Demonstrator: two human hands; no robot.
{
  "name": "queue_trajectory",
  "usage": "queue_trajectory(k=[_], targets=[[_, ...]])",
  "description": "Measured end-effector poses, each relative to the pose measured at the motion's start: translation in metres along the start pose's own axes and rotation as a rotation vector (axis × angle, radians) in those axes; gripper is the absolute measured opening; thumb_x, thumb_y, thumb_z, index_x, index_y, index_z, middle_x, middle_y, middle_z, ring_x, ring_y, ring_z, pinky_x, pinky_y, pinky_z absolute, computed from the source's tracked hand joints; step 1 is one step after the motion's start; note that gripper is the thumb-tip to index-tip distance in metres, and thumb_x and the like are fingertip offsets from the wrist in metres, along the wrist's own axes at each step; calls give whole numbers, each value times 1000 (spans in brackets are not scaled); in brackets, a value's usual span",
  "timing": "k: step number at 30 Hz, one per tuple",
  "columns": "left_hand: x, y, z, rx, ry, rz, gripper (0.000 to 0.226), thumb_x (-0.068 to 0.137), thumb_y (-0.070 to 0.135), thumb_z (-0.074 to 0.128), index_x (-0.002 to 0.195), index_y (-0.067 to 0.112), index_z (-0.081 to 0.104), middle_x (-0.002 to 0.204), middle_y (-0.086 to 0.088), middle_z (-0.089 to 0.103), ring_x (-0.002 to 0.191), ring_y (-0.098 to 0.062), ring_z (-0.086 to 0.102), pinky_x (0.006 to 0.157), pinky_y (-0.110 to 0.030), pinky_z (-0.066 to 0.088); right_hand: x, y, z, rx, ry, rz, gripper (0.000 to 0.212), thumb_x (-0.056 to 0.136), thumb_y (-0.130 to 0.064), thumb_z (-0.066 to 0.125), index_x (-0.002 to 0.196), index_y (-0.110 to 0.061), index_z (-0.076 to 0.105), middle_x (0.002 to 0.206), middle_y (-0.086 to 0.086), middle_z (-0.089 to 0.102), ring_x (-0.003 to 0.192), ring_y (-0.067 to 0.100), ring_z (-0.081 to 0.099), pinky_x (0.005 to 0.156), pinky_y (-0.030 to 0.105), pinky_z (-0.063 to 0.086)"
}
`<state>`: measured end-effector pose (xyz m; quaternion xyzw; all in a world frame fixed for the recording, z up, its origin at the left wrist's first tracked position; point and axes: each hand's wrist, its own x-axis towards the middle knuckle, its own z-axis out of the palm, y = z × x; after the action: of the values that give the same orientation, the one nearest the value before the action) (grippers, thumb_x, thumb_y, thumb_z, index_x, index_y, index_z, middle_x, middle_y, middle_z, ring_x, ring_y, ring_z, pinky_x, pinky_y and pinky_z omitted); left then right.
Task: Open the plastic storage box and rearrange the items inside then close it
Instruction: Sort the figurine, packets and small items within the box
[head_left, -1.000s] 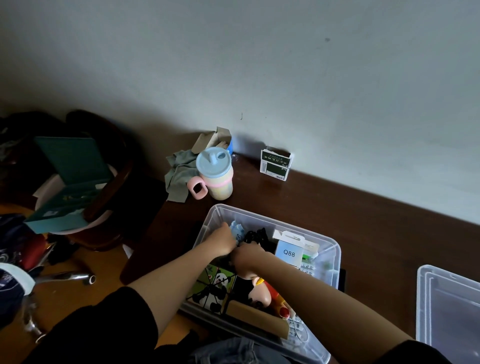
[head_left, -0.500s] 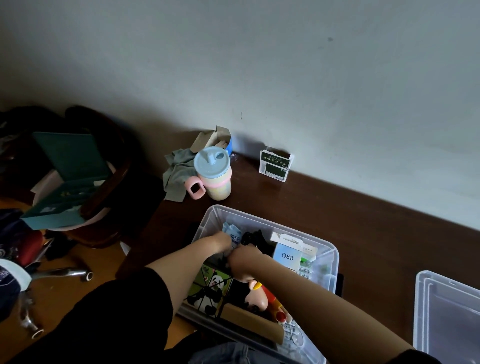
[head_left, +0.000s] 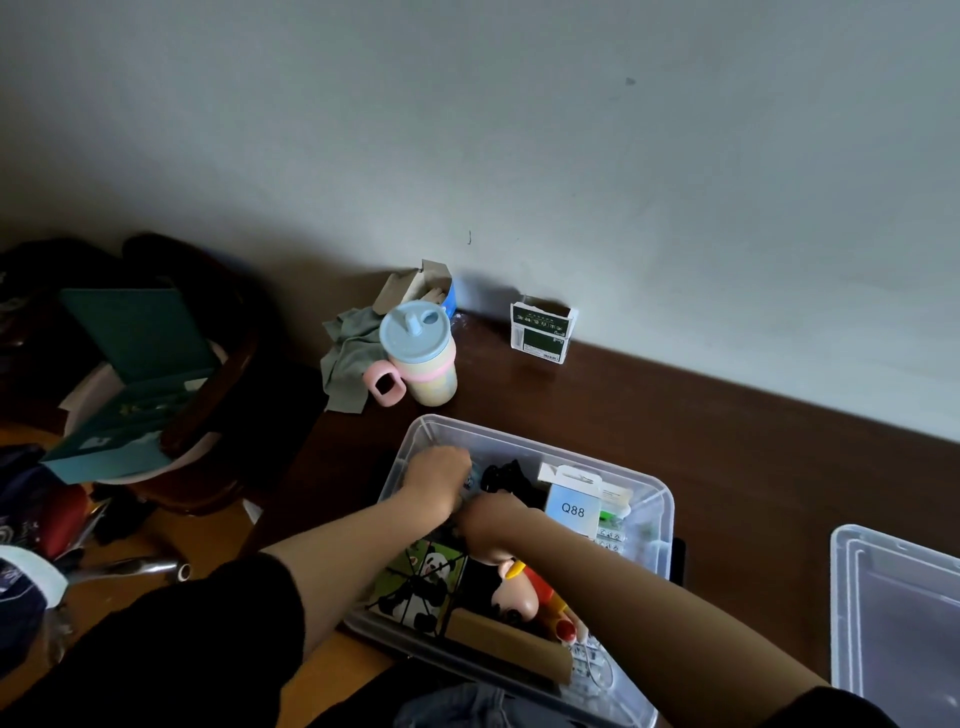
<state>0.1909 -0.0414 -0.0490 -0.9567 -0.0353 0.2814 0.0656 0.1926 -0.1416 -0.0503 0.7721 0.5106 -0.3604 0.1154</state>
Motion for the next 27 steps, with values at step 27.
queue_trajectory(k=[27], targets=[[-24, -1, 19, -442, -381, 45, 34, 96, 0, 41, 129, -4, 47, 124, -21, 54, 113, -32, 53, 97, -33, 41, -4, -5, 4, 102, 70, 95, 24, 91, -6, 48, 113, -3, 59, 111, 13, 60, 100, 30, 58, 77, 37, 50]])
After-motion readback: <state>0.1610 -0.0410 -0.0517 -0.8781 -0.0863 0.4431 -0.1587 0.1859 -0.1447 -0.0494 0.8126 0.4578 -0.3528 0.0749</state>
